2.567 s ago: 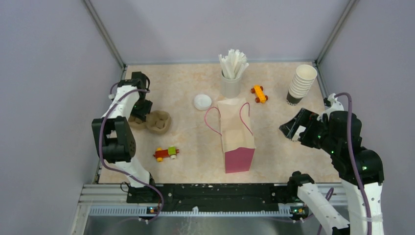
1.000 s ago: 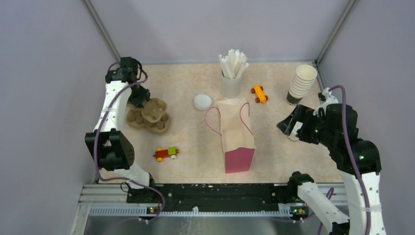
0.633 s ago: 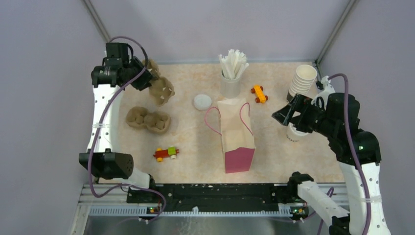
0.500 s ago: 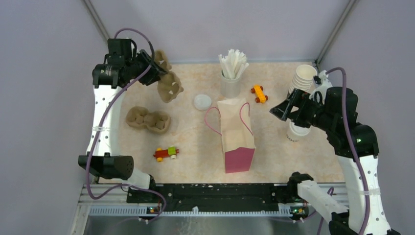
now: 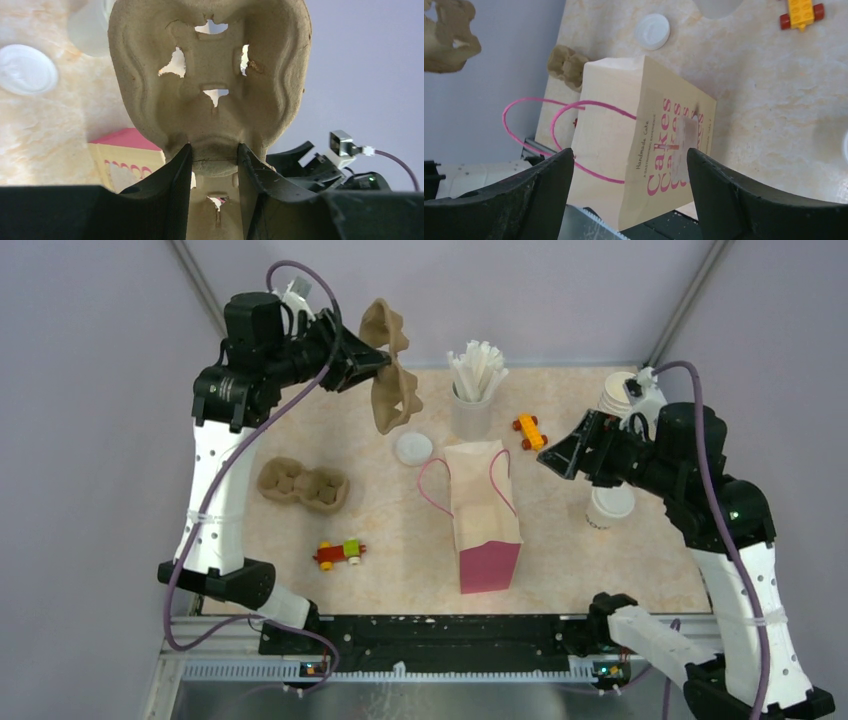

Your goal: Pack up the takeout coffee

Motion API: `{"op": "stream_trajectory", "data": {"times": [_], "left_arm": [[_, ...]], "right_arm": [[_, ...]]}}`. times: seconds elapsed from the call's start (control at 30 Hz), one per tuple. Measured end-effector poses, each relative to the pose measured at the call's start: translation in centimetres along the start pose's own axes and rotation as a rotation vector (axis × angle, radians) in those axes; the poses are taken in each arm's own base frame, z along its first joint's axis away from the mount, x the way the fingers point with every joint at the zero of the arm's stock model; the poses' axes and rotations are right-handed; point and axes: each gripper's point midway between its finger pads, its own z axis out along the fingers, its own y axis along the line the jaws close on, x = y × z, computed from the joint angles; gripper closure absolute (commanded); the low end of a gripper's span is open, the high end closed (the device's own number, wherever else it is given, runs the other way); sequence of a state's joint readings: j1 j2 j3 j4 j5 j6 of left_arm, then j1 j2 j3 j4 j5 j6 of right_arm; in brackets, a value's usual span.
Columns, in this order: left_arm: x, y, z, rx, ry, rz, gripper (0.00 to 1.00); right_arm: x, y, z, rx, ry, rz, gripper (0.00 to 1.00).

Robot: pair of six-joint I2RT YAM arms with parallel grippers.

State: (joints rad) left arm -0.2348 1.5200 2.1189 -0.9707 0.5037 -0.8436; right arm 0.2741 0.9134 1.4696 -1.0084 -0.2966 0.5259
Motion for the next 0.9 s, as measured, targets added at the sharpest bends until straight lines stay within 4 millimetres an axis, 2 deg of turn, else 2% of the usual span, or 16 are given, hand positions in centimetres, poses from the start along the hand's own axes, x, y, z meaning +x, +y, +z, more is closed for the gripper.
{"op": "stream_trajectory", "data": {"times": [0.3, 0.57, 0.7, 0.9], "left_arm": [[0.9, -3.3, -0.1, 0.134, 0.051, -0.028, 0.77], [3.4, -3.6, -0.4, 0.158, 0.114, -0.054, 0.77], [4.0, -3.7, -0.8, 0.163, 0.126, -0.065, 0.77], [5.2, -4.5, -1.1, 0.179, 0.148, -0.075, 0.78]], "right_arm": [[2.7, 3.8, 1.9, -0.066, 0.099, -0.122, 0.18], [4.4, 6.2, 4.0, -0.026, 0.121, -0.213, 0.19], [4.7, 6.5, 4.7, 0.006, 0.115, -0.23, 0.19], [4.8, 5.6, 5.7, 0.116, 0.113, -0.259, 0.24]]}}
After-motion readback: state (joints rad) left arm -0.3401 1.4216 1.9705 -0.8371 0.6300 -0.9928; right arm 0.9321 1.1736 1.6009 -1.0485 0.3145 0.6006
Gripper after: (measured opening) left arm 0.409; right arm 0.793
